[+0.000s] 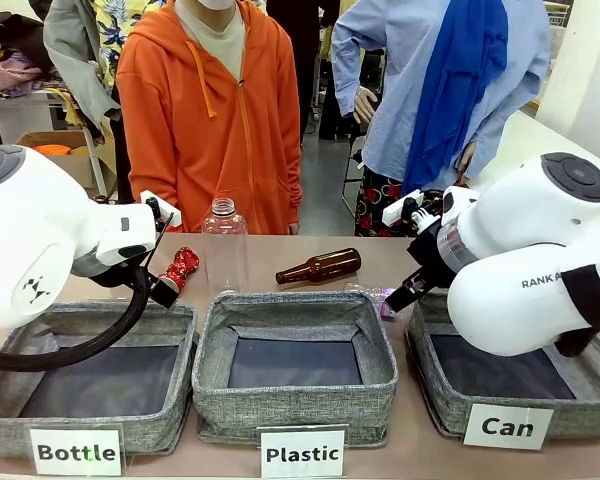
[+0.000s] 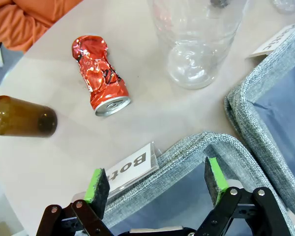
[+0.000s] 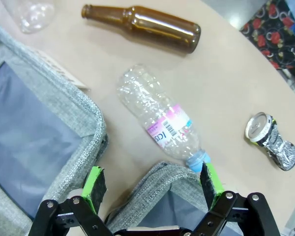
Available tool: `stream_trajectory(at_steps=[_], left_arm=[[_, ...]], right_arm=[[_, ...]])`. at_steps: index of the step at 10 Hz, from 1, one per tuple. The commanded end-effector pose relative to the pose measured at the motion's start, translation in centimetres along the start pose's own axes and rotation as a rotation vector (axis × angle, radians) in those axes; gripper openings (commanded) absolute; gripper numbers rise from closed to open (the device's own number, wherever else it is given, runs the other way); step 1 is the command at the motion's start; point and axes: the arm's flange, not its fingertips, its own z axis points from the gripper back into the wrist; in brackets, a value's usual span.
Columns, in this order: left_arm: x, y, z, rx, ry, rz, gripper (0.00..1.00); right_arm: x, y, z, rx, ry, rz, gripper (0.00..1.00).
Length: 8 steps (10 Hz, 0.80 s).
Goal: Sort the can waste into the basket.
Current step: Pick up the can waste from the table and place it in the right Fabric basket.
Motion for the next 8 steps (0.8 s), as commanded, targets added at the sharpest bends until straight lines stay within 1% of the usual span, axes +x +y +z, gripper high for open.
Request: stream_trajectory(at_steps=[1, 2, 3, 4, 5, 6, 7, 8], left_arm=[[0.2, -0.4, 2.5, -0.071, -0.047, -0.049, 1.0], [0.3, -0.7, 5.4, -0.154, -0.081, -0.046, 1.0], [0.1, -0.8, 8.4, -0.253, -0.041, -0.041, 1.0], [-0.7, -0.5, 11.6, -0.334, -0.058, -0.042, 1.0], [-2.0, 0.4, 14.2, -0.444, -0.084, -0.074, 1.0], [-3.9, 1.5, 16.2, -0.527, -0.113, -0.103, 1.0], [-5.9, 3.0, 17.8, -0.585, -0.157, -0.115, 1.0], [-8.1, 5.0, 19.5, -0.598, -0.208, -0.071, 1.0]], right_arm=[[0.9, -1.6, 3.4, 0.031, -0.01, -0.006, 1.0], [1.6, -2.3, 5.9, 0.079, 0.003, -0.073, 1.0], [2.2, -2.8, 8.5, 0.119, 0.037, -0.188, 1.0], [1.9, -3.3, 11.5, 0.27, 0.031, -0.233, 1.0], [1.1, -4.0, 13.7, 0.396, 0.019, -0.28, 1.0], [-0.4, -5.1, 15.7, 0.426, 0.008, -0.343, 1.0], [-2.3, -6.5, 17.8, 0.518, -0.036, -0.367, 1.0], [-4.3, -8.1, 19.5, 0.582, -0.083, -0.414, 1.0]])
